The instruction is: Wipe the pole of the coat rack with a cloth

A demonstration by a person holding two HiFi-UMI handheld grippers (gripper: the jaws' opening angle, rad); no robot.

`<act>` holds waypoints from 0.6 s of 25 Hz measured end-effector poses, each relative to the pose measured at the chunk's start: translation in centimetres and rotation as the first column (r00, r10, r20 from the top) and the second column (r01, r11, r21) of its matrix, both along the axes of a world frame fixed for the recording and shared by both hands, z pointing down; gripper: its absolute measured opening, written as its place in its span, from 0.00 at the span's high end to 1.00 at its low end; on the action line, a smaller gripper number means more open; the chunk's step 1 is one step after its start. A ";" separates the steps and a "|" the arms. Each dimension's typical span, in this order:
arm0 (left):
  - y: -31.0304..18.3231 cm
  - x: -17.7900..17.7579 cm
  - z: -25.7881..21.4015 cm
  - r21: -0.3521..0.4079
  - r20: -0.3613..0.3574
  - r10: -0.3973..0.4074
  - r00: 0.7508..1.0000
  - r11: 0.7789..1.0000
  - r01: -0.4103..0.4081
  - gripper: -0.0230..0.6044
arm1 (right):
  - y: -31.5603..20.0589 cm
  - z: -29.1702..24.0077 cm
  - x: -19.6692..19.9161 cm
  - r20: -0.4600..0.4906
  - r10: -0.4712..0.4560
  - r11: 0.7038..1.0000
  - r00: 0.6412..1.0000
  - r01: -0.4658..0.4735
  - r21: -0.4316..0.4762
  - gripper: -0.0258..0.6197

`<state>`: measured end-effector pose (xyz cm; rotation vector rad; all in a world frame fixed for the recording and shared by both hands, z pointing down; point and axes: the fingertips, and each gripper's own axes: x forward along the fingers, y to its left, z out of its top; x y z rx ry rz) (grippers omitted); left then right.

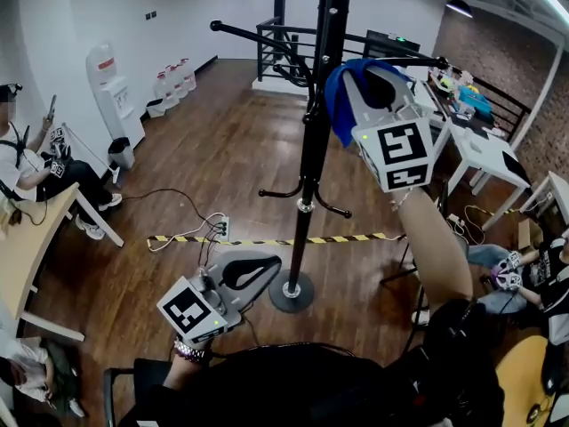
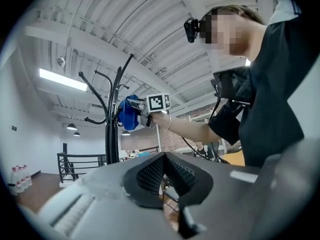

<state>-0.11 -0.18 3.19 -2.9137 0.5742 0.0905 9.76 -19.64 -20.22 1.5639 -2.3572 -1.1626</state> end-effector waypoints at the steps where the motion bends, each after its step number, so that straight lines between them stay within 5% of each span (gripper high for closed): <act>1: 0.0 -0.1 0.4 -0.006 0.008 -0.006 1.000 1.000 0.006 0.95 | -0.9 0.2 0.0 -0.025 0.034 0.999 0.999 -0.034 0.012 0.92; 4: -0.1 -0.5 1.2 -0.026 0.030 -0.030 0.999 0.999 0.031 0.95 | -2.8 0.7 0.5 -0.145 0.153 0.987 0.978 -0.143 0.080 0.92; 8: -0.3 -0.8 1.1 -0.030 0.011 -0.049 0.999 0.998 0.049 0.95 | -3.4 1.3 0.3 -0.350 0.328 0.935 0.878 -0.247 0.255 0.92; 15: -0.3 -0.4 1.1 -0.032 0.013 -0.039 0.999 0.999 0.039 0.95 | -1.5 -1.6 2.4 -0.243 0.365 0.911 0.899 -0.290 0.295 0.92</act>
